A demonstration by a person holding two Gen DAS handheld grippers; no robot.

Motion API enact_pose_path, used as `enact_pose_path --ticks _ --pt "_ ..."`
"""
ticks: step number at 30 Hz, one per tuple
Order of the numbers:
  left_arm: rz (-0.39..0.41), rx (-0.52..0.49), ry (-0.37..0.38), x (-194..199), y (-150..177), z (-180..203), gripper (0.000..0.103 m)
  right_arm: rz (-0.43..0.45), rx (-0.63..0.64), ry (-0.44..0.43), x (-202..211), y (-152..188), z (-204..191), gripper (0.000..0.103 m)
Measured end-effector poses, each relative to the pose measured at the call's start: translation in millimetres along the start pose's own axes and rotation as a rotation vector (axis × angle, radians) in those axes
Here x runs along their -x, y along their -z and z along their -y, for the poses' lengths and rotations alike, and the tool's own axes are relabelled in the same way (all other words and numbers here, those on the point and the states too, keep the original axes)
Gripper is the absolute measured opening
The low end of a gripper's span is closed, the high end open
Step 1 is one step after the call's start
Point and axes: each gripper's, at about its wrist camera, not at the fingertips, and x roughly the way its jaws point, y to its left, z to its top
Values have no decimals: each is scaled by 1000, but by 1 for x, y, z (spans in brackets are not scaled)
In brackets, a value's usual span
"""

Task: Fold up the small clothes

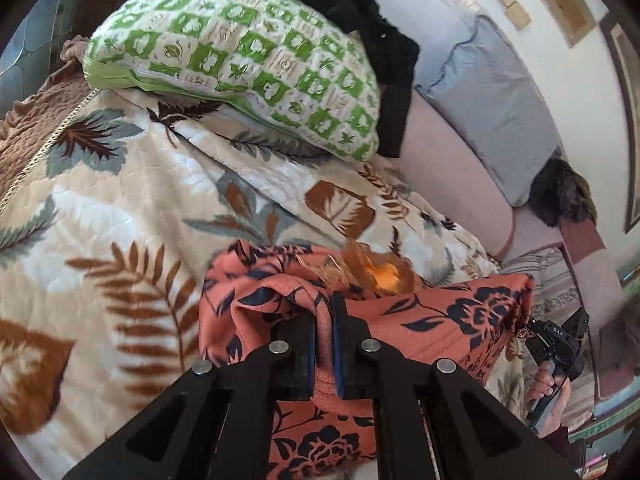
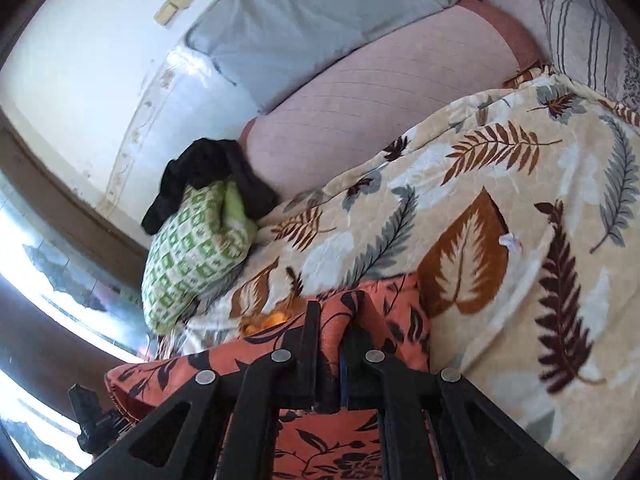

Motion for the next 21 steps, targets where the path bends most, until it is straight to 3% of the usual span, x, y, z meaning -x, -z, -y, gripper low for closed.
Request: enact_pose_path --ticks 4,6,9,12,14,15,16,17,18,19,21 --pt "-62 124 -78 -79 -15 -36 12 -83 -82 92 -97 -17 46 9" --pt "-29 187 -27 -86 -11 -52 12 -168 -117 153 -137 -9 73 10" --pt "45 251 72 -67 -4 -67 12 -83 -198 -7 -136 -4 100 10" --pt "158 337 73 -36 6 -74 20 -42 -240 -65 -118 -6 110 10" --pt "252 354 26 -7 14 -67 46 -25 -218 -64 -101 -9 104 12" --pt "299 342 8 9 19 -60 52 -9 -205 -60 -91 -11 99 16" --pt "337 323 -14 22 25 -51 61 36 -188 -33 -76 -13 92 42" --pt "357 300 -37 33 32 -42 64 79 -182 -20 -61 -16 84 83" --pt "363 276 -51 41 39 -32 64 129 -187 -28 -45 -18 79 92" --pt "360 257 -59 45 47 -21 64 182 -186 -39 -29 -17 73 92" --pt "348 235 -66 42 67 -1 64 156 -103 3 -15 -17 48 90"
